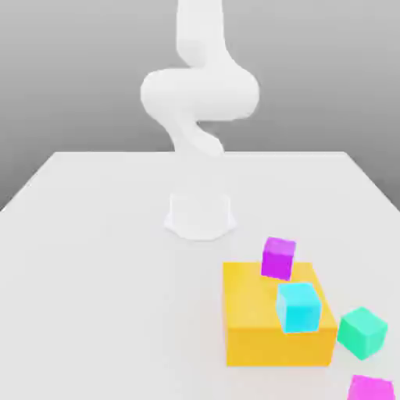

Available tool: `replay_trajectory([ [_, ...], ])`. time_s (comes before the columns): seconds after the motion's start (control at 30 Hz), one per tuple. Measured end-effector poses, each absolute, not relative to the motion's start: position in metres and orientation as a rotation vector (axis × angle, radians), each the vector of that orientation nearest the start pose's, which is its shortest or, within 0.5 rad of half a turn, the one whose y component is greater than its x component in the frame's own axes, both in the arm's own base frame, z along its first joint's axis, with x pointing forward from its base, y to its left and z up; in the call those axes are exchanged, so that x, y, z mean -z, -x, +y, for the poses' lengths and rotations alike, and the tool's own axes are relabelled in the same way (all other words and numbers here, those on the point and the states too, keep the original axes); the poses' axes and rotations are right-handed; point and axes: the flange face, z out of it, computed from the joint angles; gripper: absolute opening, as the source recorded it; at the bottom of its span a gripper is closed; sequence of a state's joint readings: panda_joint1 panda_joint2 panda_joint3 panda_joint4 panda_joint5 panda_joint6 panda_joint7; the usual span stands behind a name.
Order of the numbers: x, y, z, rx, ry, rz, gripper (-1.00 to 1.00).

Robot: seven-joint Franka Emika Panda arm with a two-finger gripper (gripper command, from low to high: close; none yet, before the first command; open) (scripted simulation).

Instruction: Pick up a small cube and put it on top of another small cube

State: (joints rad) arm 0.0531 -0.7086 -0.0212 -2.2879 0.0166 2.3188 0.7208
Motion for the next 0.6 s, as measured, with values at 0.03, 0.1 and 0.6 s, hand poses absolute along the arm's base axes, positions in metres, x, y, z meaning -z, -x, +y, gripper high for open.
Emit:
replay_trajectory([
  [0.03, -0.675, -0.392, 0.014, 0.918, 2.558, 0.864, 0.00],
  [0.1, -0.651, -0.417, 0.025, 0.854, 2.621, 0.765, 0.00],
  [0.6, -0.435, -0.530, 0.145, 0.407, 2.942, -0.039, 0.00],
])
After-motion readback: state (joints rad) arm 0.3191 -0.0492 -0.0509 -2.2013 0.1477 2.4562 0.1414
